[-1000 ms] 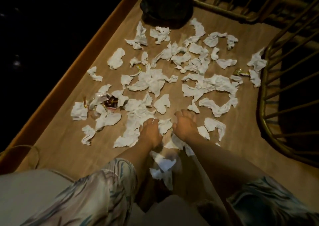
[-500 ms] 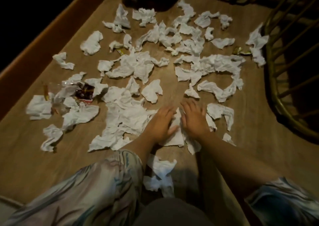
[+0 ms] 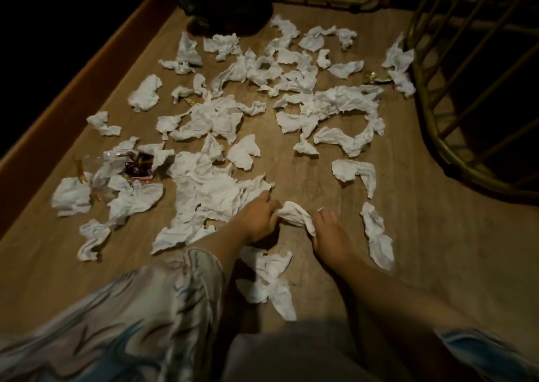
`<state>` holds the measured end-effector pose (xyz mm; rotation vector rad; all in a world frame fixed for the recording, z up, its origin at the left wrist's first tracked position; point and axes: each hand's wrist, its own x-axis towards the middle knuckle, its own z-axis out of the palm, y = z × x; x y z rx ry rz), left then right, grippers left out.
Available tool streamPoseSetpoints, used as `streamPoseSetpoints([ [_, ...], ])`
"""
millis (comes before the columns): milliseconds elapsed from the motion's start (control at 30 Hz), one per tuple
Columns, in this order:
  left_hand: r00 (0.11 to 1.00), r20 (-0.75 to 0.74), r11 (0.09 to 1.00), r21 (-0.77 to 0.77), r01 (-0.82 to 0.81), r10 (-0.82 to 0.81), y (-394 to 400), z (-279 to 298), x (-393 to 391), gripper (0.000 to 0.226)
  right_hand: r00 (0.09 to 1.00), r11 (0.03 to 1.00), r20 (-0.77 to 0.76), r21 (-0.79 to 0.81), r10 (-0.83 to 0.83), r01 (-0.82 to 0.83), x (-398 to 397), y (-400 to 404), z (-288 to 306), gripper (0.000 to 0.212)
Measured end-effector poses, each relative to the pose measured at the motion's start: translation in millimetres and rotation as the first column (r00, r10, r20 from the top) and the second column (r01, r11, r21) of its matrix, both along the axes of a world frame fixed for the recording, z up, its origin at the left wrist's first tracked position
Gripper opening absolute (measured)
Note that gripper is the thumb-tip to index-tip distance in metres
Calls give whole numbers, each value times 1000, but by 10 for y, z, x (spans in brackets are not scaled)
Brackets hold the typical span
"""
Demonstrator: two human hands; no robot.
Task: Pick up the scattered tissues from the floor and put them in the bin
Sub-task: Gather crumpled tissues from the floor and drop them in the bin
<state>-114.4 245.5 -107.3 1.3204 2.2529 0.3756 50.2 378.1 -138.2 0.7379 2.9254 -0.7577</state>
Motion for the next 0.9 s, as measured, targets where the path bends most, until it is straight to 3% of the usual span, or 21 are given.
streamPoseSetpoints([
  [100, 1000, -8, 1000, 25, 16, -16, 29, 196, 1, 39, 998, 998, -65, -56, 27, -31, 6, 9, 59, 32],
  [200, 994, -88, 996, 37, 76, -73, 7, 317, 79, 55, 980, 973, -145, -207, -135, 103, -49, 18, 130, 18],
  [267, 989, -112, 992, 72, 105, -96, -80, 302, 144, 43, 960, 948, -191, -285, -205, 145, -82, 14, 173, 16],
  [367, 985, -116, 973, 173, 150, -131, -282, 237, 163, 30, 943, 958, -247, -231, -225, 168, -73, 22, 181, 24],
  [500, 984, -149, 975, 185, 124, -97, -557, 158, 108, 39, 858, 897, -276, -223, -434, 382, 60, 98, 136, 30],
  [567, 996, -1, 981, 177, -84, 85, -592, 189, 153, 35, 780, 837, -308, -266, -544, 479, 114, 184, 147, 26],
  [600, 973, 152, 964, 177, -201, 175, -565, 230, 199, 29, 741, 810, -330, -280, -585, 515, 131, 237, 156, 25],
  [633, 954, 227, 964, 135, -228, 194, -545, 262, 249, 26, 711, 791, -346, -286, -612, 541, 152, 284, 180, 25],
  [667, 960, 236, 976, 120, -181, 149, -558, 252, 289, 25, 688, 776, -358, -293, -631, 559, 174, 328, 206, 26],
  [733, 991, 42, 990, 58, 128, -130, -626, 196, 360, 36, 670, 766, -372, -312, -643, 562, 236, 380, 268, 26],
  [767, 962, -36, 961, 45, 271, -270, -677, 94, 390, 41, 675, 776, -382, -304, -631, 553, 275, 401, 299, 25],
  [833, 920, -60, 922, 16, 388, -386, -747, -62, 509, 49, 713, 802, -369, -252, -596, 541, 372, 441, 351, 29],
  [900, 907, -53, 907, -76, 414, -418, -798, -191, 665, 74, 760, 814, -294, -165, -579, 556, 474, 488, 347, 48],
])
